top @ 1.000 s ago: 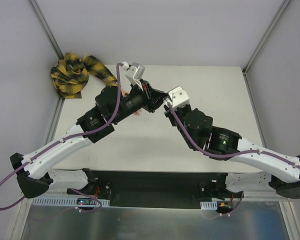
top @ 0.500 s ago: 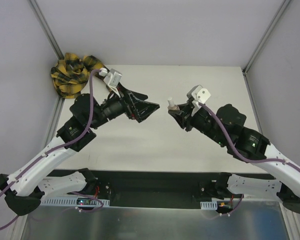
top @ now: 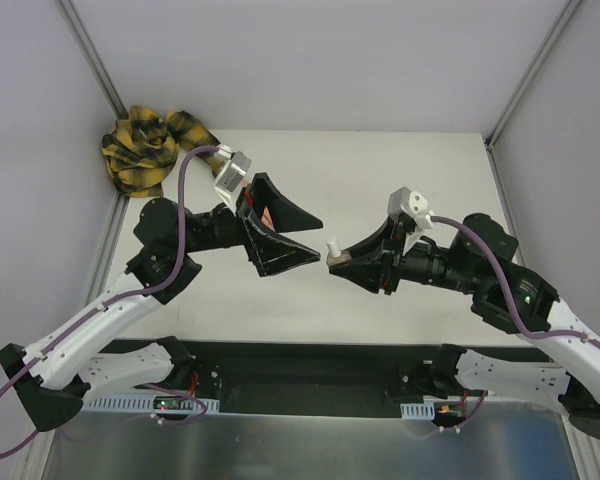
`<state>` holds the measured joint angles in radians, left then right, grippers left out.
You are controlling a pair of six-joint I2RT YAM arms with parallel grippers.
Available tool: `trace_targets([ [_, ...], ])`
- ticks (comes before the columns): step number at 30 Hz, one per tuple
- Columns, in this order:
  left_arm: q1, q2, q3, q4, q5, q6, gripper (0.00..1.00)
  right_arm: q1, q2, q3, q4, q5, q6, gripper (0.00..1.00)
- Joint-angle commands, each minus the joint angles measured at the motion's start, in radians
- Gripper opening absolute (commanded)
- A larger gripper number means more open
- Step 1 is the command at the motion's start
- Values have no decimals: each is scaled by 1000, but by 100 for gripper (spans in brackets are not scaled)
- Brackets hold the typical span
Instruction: Paint the nails
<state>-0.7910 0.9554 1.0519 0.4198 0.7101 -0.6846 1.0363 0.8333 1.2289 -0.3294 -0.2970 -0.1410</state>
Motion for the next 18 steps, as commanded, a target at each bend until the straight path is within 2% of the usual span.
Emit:
trace_targets([
  [1,1,8,2,169,91,-52,78,-10,-23,-19,92,-57,60,0],
  [5,-4,46,28,212,132,-78,73,-13,-19,-19,99,-56,64,0],
  [12,-22,108,48,284,178,-102,59,-27,-23,-29,138,-51,66,0],
  [15,-24,112,56,292,181,-93,49,-39,-20,-35,138,-51,64,0],
  [16,-25,112,57,292,177,-87,41,-41,-17,-35,138,-51,64,0],
  [18,-24,111,60,284,170,-75,34,-41,-14,-37,138,-45,63,0],
])
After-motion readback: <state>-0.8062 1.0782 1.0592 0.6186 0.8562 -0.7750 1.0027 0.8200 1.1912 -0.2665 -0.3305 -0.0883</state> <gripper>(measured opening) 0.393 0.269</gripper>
